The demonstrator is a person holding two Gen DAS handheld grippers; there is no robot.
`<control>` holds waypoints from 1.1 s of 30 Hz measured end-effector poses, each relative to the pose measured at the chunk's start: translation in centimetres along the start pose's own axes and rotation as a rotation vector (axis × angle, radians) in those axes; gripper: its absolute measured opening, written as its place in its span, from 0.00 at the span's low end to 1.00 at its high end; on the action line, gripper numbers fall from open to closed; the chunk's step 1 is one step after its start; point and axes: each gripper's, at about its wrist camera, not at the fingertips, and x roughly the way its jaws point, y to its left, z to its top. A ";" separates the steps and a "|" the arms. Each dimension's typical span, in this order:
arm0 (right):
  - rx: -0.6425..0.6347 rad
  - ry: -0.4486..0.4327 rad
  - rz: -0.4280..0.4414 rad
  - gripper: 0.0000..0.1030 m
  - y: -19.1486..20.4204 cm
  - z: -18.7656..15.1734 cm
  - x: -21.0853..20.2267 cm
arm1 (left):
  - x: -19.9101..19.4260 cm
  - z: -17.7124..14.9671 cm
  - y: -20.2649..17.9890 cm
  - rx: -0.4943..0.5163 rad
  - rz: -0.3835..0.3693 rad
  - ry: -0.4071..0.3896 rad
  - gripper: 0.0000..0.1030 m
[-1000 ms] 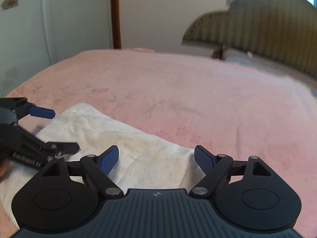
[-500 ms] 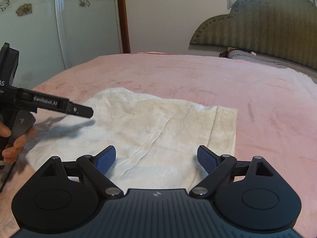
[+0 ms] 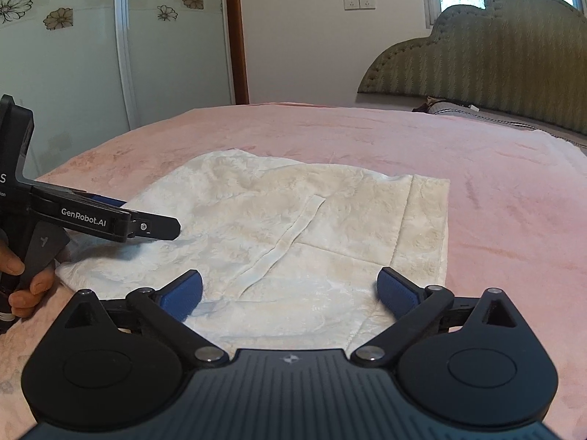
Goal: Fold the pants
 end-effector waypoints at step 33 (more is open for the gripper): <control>0.528 0.151 0.453 1.00 -14.6 0.4 2.0 | 4.6 3.7 9.6 -0.334 -0.624 0.279 0.99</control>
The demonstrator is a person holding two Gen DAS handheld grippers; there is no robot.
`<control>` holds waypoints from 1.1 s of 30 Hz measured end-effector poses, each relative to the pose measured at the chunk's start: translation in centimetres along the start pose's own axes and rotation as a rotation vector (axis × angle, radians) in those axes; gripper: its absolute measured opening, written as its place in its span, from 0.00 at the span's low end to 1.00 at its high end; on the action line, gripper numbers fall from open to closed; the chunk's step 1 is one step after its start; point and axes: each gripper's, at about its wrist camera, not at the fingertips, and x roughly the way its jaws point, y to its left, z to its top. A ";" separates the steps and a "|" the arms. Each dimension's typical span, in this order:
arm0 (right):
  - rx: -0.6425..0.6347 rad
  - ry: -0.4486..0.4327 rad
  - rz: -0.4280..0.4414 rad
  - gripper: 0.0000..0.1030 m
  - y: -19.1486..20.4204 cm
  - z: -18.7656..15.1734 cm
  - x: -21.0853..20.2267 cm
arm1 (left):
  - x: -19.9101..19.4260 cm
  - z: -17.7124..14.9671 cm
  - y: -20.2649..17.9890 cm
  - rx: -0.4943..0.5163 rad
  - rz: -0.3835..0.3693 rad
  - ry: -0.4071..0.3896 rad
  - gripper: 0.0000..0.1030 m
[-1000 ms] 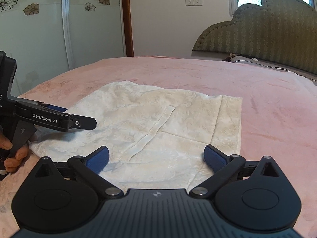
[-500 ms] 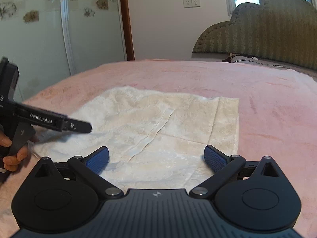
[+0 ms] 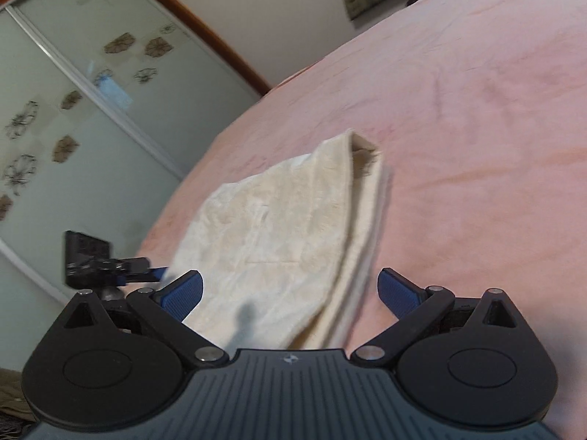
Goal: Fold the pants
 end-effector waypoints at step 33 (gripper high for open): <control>-0.113 -0.121 0.127 0.23 5.0 10.3 10.8 | -1.9 5.8 -4.1 0.326 0.366 -0.317 0.14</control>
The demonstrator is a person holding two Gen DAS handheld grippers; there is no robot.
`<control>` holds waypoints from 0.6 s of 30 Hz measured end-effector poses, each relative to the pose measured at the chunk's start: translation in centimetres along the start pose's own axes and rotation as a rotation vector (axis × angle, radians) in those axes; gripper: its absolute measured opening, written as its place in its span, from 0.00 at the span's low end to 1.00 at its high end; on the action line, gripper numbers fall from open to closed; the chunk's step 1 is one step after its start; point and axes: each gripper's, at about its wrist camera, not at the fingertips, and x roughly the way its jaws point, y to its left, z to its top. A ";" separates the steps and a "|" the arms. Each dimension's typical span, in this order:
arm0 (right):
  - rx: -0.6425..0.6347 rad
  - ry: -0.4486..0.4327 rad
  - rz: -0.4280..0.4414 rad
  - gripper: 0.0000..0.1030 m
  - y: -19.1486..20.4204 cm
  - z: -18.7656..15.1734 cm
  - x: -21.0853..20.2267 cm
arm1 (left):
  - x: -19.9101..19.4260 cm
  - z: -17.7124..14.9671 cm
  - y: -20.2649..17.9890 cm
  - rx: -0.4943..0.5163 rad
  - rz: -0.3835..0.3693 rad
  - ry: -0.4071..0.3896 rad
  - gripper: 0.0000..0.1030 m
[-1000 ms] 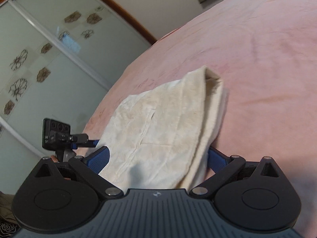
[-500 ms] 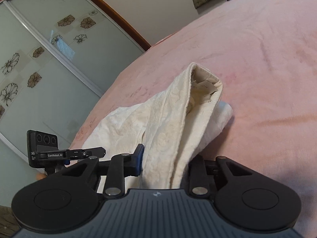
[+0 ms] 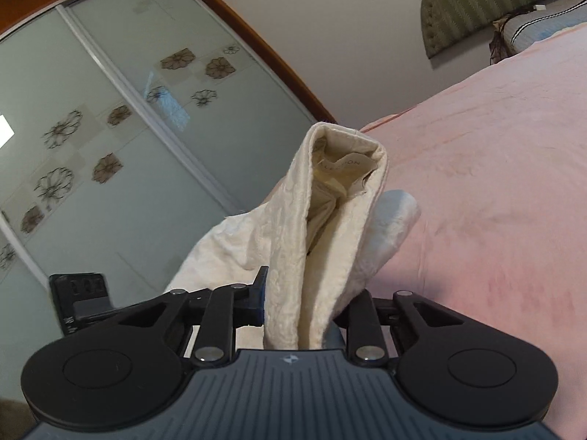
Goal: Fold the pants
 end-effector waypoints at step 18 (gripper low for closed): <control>-0.090 -0.089 -0.396 0.55 2.7 -3.4 -3.1 | -3.4 -2.9 1.3 -0.142 0.264 0.073 0.76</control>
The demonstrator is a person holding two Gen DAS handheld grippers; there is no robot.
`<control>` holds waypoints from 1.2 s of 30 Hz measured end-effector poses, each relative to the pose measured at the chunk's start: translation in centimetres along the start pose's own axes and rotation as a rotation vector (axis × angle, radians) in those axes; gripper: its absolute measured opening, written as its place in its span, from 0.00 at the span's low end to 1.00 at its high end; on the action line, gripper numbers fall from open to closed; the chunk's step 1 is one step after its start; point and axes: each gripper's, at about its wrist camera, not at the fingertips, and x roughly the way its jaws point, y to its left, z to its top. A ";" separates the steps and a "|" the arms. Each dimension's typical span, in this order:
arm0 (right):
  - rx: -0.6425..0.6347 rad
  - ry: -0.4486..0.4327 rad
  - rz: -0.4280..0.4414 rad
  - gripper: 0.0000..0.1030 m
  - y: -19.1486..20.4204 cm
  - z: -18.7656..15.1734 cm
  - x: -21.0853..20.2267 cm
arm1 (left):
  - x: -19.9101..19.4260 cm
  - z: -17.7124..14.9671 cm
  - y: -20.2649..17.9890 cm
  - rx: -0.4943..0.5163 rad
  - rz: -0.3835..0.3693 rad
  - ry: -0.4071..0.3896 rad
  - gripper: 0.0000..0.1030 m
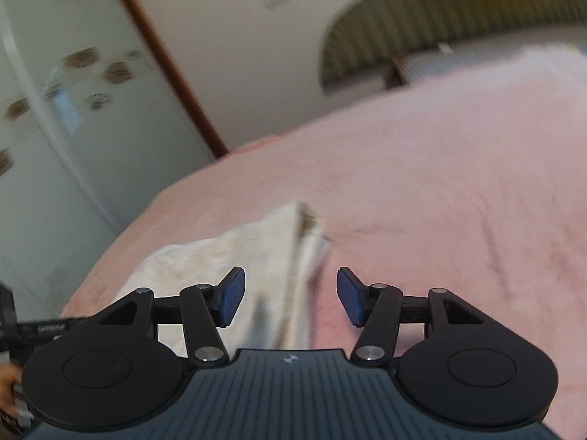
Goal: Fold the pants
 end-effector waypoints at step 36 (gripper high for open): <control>-0.189 0.169 -0.232 1.00 14.0 -11.1 -4.9 | -4.1 -10.7 -9.1 0.214 0.228 0.028 0.99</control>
